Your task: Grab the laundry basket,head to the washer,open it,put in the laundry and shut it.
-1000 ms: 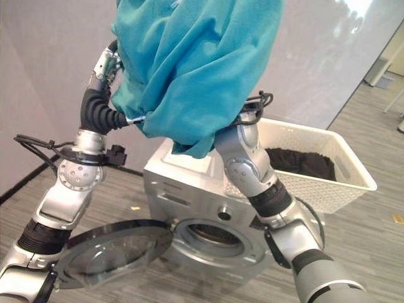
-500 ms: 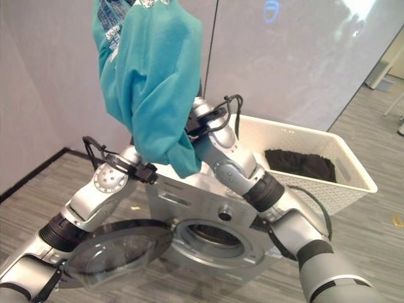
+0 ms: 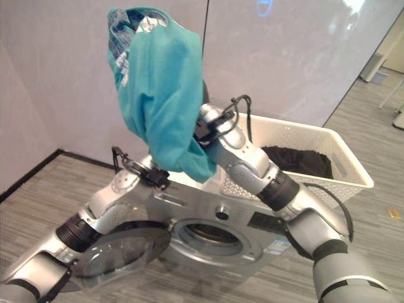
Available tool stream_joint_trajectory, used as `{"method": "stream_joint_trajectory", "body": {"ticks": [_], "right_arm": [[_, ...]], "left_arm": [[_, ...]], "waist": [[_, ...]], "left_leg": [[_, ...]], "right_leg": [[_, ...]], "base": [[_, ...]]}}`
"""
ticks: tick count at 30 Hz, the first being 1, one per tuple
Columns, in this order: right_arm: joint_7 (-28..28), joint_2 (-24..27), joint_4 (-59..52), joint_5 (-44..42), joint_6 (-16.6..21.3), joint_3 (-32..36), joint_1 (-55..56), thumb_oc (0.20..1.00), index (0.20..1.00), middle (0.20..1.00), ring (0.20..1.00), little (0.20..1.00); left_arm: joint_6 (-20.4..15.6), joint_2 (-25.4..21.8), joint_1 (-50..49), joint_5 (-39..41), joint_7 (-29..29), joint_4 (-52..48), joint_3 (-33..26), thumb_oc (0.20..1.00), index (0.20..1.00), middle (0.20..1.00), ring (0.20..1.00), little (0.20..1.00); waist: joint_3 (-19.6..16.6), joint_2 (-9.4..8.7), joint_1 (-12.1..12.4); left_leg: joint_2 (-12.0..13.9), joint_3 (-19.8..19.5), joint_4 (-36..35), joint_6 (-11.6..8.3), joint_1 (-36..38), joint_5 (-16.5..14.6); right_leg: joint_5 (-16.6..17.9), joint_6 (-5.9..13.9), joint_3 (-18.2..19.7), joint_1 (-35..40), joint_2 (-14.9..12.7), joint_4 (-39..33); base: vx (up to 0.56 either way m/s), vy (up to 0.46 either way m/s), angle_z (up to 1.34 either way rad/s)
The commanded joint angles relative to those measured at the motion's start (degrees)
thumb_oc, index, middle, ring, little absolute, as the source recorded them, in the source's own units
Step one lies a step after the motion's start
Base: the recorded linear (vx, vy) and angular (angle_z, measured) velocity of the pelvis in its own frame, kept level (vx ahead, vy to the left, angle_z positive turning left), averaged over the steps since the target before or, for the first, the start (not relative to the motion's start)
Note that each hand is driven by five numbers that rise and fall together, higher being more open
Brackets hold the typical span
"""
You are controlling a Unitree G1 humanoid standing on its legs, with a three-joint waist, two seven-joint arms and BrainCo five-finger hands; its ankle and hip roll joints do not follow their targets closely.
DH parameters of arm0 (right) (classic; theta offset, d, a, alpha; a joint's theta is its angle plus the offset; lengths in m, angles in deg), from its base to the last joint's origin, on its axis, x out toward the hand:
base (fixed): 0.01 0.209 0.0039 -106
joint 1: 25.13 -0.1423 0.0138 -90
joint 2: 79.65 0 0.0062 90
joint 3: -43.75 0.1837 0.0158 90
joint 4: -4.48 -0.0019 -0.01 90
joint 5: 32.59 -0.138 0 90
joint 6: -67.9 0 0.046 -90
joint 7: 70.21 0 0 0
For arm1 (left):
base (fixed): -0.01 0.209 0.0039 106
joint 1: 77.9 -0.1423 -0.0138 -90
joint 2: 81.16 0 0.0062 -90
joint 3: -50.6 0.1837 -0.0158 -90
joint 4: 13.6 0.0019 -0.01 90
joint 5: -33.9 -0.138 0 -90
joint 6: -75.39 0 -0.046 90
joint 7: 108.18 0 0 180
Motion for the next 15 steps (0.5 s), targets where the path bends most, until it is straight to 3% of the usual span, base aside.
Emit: {"method": "stream_joint_trajectory", "body": {"ticks": [1,7,9,10,11,15], "right_arm": [[1.44,0.92,-2.0,-0.79,1.91,1.47,-3.26,0.2,0.2,0.2,0.2,0.2],[2.38,3.21,-3.08,-0.59,2.01,2.14,-2.8,0.2,0.2,0.2,0.2,0.2],[3.59,5.69,-4.34,0.16,1.5,1.46,-2.72,0.376,0.376,0.376,0.376,0.376],[4.2,6.7,-4.87,0.29,1.42,1.21,-2.76,0.529,0.529,0.529,0.529,0.529],[4.92,8.13,-5.28,0.84,1.36,0.85,-2.85,1.0,1.0,1.0,1.0,1.0],[3.6,13.39,-6.37,10.49,3.18,4.15,-3.37,1.0,1.0,1.0,1.0,1.0]], "left_arm": [[-3.63,2.27,6.17,-0.75,1.27,2.04,-1.34,0.2,0.2,0.2,0.2,0.2],[-4.0,1.95,6.74,-1.38,1.68,1.49,-1.21,0.2,0.2,0.2,0.2,0.2],[-4.15,1.57,6.53,-1.18,1.97,1.0,-1.56,0.2,0.2,0.2,0.2,0.2],[-4.13,1.44,6.4,-1.13,2.14,0.87,-1.72,0.2,0.2,0.2,0.2,0.2],[-4.33,1.18,6.19,-1.08,2.3,0.7,-1.93,0.2,0.2,0.2,0.2,0.2],[-4.89,1.51,4.73,-1.4,2.88,-0.04,-3.98,0.2,0.2,0.2,0.2,0.2]], "waist": [[-3.9,0.07,0.37],[-4.02,0.64,-0.23],[-4.07,0.83,-0.53],[-4.09,0.86,-0.62],[-4.09,0.91,-0.72],[-4.21,1.26,-1.26]], "left_leg": [[1.6,-0.08,1.2,0.16,0.52,-5.15],[1.6,0.0,1.16,0.13,0.57,-5.08],[1.61,-0.01,1.08,0.11,0.6,-5.01],[1.65,-0.02,1.05,0.09,0.65,-5.02],[1.64,0.04,1.0,0.07,0.66,-4.99],[1.71,0.14,0.9,0.1,0.64,-5.01]], "right_leg": [[1.7,2.89,-2.51,-1.87,-2.68,-0.1],[1.77,2.93,-2.23,-2.07,-2.77,-0.08],[1.8,2.94,-2.07,-2.14,-2.76,-0.12],[1.79,2.94,-2.01,-2.13,-2.73,-0.12],[1.82,2.94,-1.94,-2.2,-2.68,-0.12],[1.72,3.02,-1.75,-2.25,-2.6,-0.12]], "base": [[0.0,0.0,0.0],[0.0,0.0,0.0],[0.0,0.0,0.0],[0.0,0.0,0.0],[0.0,0.0,0.0],[0.0,-0.001,-0.02]]}}
